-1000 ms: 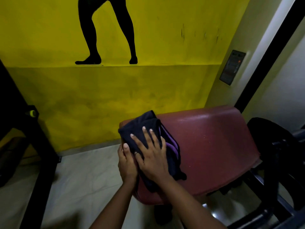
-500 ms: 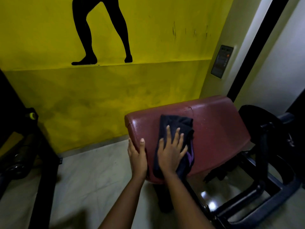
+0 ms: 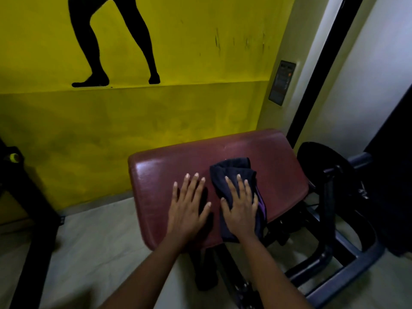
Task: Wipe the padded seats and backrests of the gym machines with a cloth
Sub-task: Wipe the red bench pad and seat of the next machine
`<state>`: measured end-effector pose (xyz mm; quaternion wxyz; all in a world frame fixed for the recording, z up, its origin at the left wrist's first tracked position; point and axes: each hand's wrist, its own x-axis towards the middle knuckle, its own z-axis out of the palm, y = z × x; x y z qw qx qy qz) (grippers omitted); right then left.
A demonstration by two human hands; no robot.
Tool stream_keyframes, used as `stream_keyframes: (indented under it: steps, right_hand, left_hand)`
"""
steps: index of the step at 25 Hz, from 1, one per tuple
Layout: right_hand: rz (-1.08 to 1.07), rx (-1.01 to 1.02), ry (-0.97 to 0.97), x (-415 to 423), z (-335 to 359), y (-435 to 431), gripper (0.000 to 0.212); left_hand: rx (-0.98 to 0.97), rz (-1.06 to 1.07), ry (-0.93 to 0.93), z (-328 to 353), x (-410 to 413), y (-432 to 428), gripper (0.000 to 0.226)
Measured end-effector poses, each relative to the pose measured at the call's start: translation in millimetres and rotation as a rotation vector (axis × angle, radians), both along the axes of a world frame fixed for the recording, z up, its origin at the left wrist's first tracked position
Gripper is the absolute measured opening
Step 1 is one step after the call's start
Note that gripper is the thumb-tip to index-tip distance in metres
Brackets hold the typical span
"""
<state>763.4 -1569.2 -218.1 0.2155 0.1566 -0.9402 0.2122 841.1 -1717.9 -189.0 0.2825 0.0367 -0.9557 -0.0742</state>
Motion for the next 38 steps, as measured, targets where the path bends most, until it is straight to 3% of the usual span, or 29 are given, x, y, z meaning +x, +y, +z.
stream_keyframes:
  steps: [4, 7, 10, 12, 18, 22, 25, 28, 31, 34, 38]
  right_hand:
    - [0.005, -0.018, -0.075, -55.6, 17.0, 39.7, 0.062]
    - [0.021, -0.023, -0.008, -36.0, 17.5, 11.7, 0.061]
    - [0.311, 0.097, 0.118, -15.2, 26.3, -33.6, 0.058]
    - [0.421, 0.099, 0.090, -39.6, 44.4, -44.4, 0.057]
    - [0.283, 0.010, -0.051, -104.0, 70.1, -10.1, 0.064]
    - [-0.055, -0.110, -0.178, -129.4, 65.4, 40.8, 0.063]
    - [-0.191, -0.213, -0.189, -88.2, 40.9, 43.3, 0.061]
    - [-0.099, -0.190, -0.108, -23.3, 15.4, 21.2, 0.064]
    - [0.158, -0.041, -0.060, -14.3, 0.8, 43.2, 0.065]
    - [0.280, 0.017, 0.013, -61.2, -8.8, 100.2, 0.063]
    - [0.136, -0.030, -0.065, -150.7, 13.3, 154.1, 0.059]
  left_hand:
    - [-0.176, 0.123, -0.078, -10.0, -12.0, -4.3, 0.067]
    - [-0.214, 0.146, -0.088, -12.1, -11.9, 0.0, 0.069]
    - [-0.260, 0.155, -0.090, -13.2, -13.0, -2.1, 0.070]
    - [-0.261, 0.160, -0.083, -12.2, -11.5, -1.8, 0.069]
    - [-0.203, 0.161, -0.075, -8.2, -7.5, 3.0, 0.067]
    - [-0.198, 0.168, -0.108, -4.7, -6.0, 5.4, 0.067]
    - [-0.189, 0.169, -0.134, -3.7, -4.6, 5.4, 0.066]
    - [-0.172, 0.137, -0.148, -5.2, -7.2, 13.7, 0.062]
    - [-0.166, 0.084, -0.158, -7.2, -26.7, 45.0, 0.058]
    - [-0.192, 0.038, -0.145, -2.2, -65.9, 75.7, 0.056]
    - [-0.231, 0.037, -0.130, 2.8, -109.5, 88.9, 0.061]
